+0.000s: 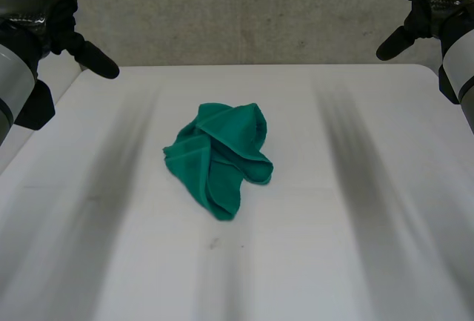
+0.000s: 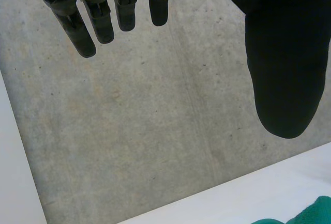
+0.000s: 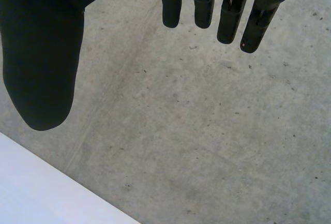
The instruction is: Fold the towel.
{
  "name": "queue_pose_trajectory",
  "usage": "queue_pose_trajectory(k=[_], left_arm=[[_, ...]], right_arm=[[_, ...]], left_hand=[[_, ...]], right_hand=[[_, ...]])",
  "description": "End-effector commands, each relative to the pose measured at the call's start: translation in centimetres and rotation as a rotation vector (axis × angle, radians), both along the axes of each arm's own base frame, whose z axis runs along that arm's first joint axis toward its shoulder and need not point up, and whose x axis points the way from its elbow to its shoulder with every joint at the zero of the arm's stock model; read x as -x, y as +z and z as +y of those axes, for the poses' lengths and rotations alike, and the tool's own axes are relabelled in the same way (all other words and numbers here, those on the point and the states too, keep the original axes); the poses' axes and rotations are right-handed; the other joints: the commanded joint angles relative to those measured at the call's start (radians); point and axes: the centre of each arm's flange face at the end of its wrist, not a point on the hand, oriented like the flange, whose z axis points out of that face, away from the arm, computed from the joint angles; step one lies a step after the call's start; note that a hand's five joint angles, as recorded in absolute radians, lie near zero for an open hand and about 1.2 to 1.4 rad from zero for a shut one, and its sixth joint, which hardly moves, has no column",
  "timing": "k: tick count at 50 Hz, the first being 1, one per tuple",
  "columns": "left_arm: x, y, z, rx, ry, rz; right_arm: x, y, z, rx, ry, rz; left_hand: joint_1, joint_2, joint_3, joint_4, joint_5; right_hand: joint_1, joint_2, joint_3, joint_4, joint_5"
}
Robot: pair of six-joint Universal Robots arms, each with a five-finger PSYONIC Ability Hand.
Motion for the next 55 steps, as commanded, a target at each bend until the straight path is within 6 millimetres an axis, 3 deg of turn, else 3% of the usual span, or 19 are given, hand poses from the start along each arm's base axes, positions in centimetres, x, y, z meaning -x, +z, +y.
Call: queue_pose_trajectory(k=[1, 8, 16, 21, 23, 26, 28, 31, 34, 35, 38, 41, 42, 43, 44, 45, 46, 48, 55], left_arm=[[0.1, -0.6, -0.3, -0.016, 0.000, -0.008], [0.7, -2.8, -1.6, -0.086, -0.001, -0.030], [2.3, -7.4, -3.1, -0.215, -0.022, -0.078], [4.6, -12.7, -3.1, -0.345, -0.083, -0.155], [4.9, -13.5, -3.1, -0.363, -0.091, -0.167], [6.2, -17.5, -3.2, -0.450, -0.119, -0.217], [6.9, -19.7, -3.6, -0.489, -0.129, -0.239], [7.8, -21.6, -3.8, -0.509, -0.146, -0.254], [8.9, -23.6, -4.3, -0.510, -0.162, -0.260], [9.0, -24.0, -4.6, -0.507, -0.162, -0.256], [9.5, -25.3, -5.4, -0.491, -0.155, -0.250], [9.6, -25.9, -5.8, -0.478, -0.152, -0.249], [9.8, -26.1, -6.0, -0.459, -0.154, -0.251], [9.8, -26.1, -6.0, -0.459, -0.154, -0.251], [9.8, -26.0, -6.1, -0.449, -0.150, -0.252], [9.8, -25.8, -6.3, -0.430, -0.140, -0.255], [9.7, -25.3, -6.4, -0.407, -0.130, -0.255], [9.7, -24.3, -6.5, -0.374, -0.115, -0.252], [9.0, -16.3, -6.3, -0.188, -0.070, -0.179]], right_arm=[[-0.1, -0.3, -0.1, -0.008, 0.004, 0.003], [-0.5, -1.6, -0.7, -0.049, 0.029, 0.026], [-2.2, -6.6, -2.0, -0.203, 0.093, 0.089], [-5.3, -9.7, -1.4, -0.282, 0.178, 0.120], [-5.8, -10.3, -1.3, -0.294, 0.191, 0.123], [-8.5, -12.8, -0.8, -0.337, 0.258, 0.142], [-9.1, -13.4, -0.7, -0.350, 0.270, 0.144], [-11.0, -16.1, -0.9, -0.409, 0.310, 0.118], [-12.5, -18.5, -1.8, -0.467, 0.325, 0.055], [-13.5, -20.4, -2.6, -0.508, 0.330, 0.003], [-14.6, -22.1, -3.2, -0.538, 0.338, -0.036], [-15.8, -23.7, -3.5, -0.548, 0.350, -0.047], [-16.0, -23.9, -3.7, -0.546, 0.350, -0.048], [-16.1, -24.0, -3.9, -0.541, 0.348, -0.051], [-16.2, -23.8, -4.4, -0.524, 0.346, -0.057], [-16.3, -23.7, -4.6, -0.515, 0.340, -0.062], [-16.2, -22.9, -5.1, -0.491, 0.327, -0.073], [-16.2, -22.4, -5.3, -0.476, 0.317, -0.079], [-14.9, -11.8, -4.6, -0.295, 0.295, -0.089]], left_hand=[[-0.018, -0.028, -0.038, -0.028, -0.045], [-0.017, -0.027, -0.038, -0.027, -0.044], [0.006, -0.003, -0.014, -0.004, -0.020], [0.030, 0.020, 0.009, 0.020, 0.003], [0.044, 0.035, 0.024, 0.034, 0.018], [0.083, 0.073, 0.062, 0.072, 0.056], [0.121, 0.111, 0.100, 0.111, 0.094], [0.136, 0.126, 0.115, 0.125, 0.109], [0.206, 0.196, 0.185, 0.196, 0.179], [0.221, 0.211, 0.200, 0.210, 0.194], [0.323, 0.313, 0.302, 0.313, 0.296], [0.517, 0.508, 0.497, 0.507, 0.490], [0.808, 0.798, 0.787, 0.798, 0.781], [0.811, 0.801, 0.790, 0.801, 0.784], [0.901, 0.891, 0.880, 0.891, 0.874], [1.070, 1.061, 1.050, 1.060, 1.044], [1.203, 1.193, 1.182, 1.192, 1.176], [1.204, 1.194, 1.183, 1.194, 1.177], [1.204, 1.194, 1.183, 1.194, 1.177]], right_hand=[[-0.026, -0.045, -0.034, -0.054, -0.058], [-0.026, -0.045, -0.034, -0.054, -0.058], [-0.026, -0.045, -0.034, -0.054, -0.058], [-0.026, -0.045, -0.034, -0.054, -0.058], [-0.026, -0.045, -0.034, -0.054, -0.058], [-0.026, -0.045, -0.034, -0.054, -0.058], [-0.026, -0.045, -0.034, -0.054, -0.058], [-0.026, -0.045, -0.034, -0.054, -0.058], [-0.026, -0.045, -0.034, -0.054, -0.058], [-0.026, -0.045, -0.034, -0.054, -0.058], [-0.001, -0.020, -0.010, -0.030, -0.034], [0.333, 0.314, 0.324, 0.304, 0.300], [0.465, 0.446, 0.456, 0.436, 0.432], [0.640, 0.621, 0.632, 0.612, 0.608], [1.052, 1.033, 1.043, 1.023, 1.019], [1.195, 1.176, 1.186, 1.166, 1.162], [1.196, 1.177, 1.187, 1.167, 1.163], [1.196, 1.177, 1.187, 1.167, 1.163], [1.196, 1.177, 1.187, 1.167, 1.163]])
